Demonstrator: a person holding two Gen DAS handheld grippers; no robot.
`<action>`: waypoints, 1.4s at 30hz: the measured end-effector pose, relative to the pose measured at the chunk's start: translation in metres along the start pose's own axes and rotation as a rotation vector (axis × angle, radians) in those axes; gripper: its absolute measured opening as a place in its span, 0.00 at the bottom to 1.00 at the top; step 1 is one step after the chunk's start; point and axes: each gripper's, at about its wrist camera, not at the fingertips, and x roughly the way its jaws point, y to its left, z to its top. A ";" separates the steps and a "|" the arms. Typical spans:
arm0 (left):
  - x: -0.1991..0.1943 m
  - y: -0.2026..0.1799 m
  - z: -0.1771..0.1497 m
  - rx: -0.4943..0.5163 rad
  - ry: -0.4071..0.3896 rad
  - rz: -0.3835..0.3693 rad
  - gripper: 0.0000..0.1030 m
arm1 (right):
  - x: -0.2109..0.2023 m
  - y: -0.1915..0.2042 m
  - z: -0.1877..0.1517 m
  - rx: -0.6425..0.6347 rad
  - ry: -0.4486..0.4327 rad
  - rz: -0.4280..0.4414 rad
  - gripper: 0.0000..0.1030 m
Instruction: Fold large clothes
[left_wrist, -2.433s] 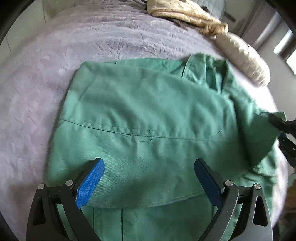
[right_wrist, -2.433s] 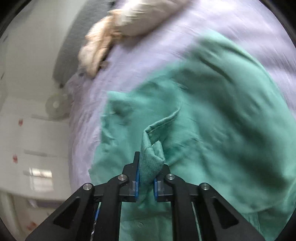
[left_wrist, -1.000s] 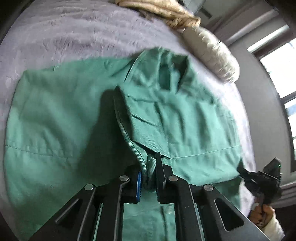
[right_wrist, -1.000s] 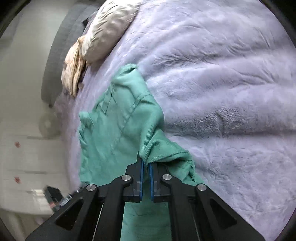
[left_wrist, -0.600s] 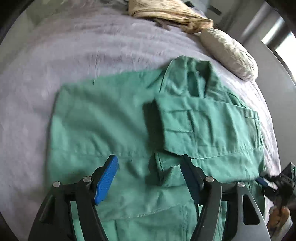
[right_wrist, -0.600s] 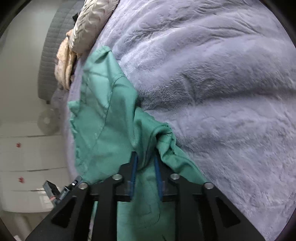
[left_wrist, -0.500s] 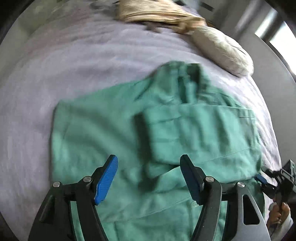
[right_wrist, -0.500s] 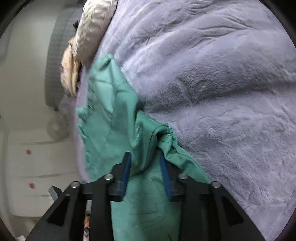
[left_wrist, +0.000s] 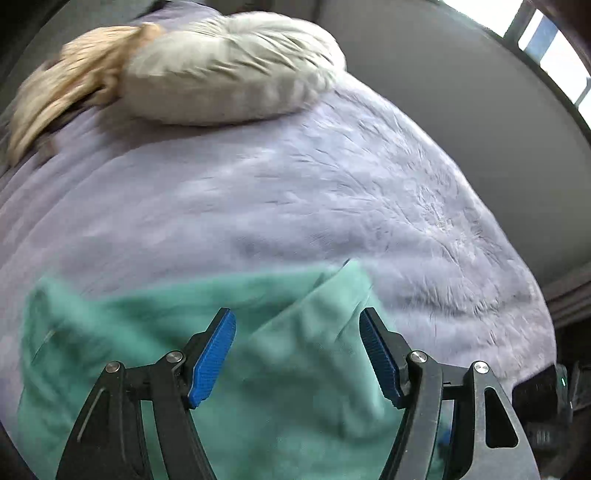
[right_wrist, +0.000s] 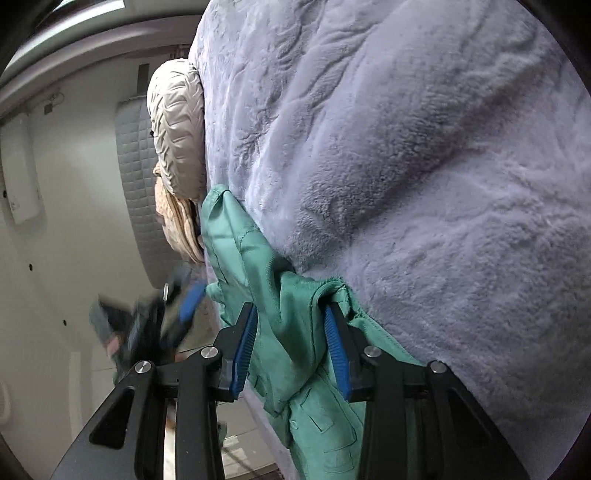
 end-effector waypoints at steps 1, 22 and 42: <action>0.008 -0.007 0.004 0.009 0.018 -0.001 0.68 | -0.005 -0.005 -0.001 0.005 -0.001 0.011 0.40; 0.020 -0.004 0.014 0.003 -0.015 0.002 0.10 | -0.013 0.016 0.003 -0.190 -0.118 -0.239 0.01; -0.006 -0.003 0.012 0.014 -0.083 0.018 0.10 | 0.010 0.003 0.011 0.073 -0.004 0.125 0.34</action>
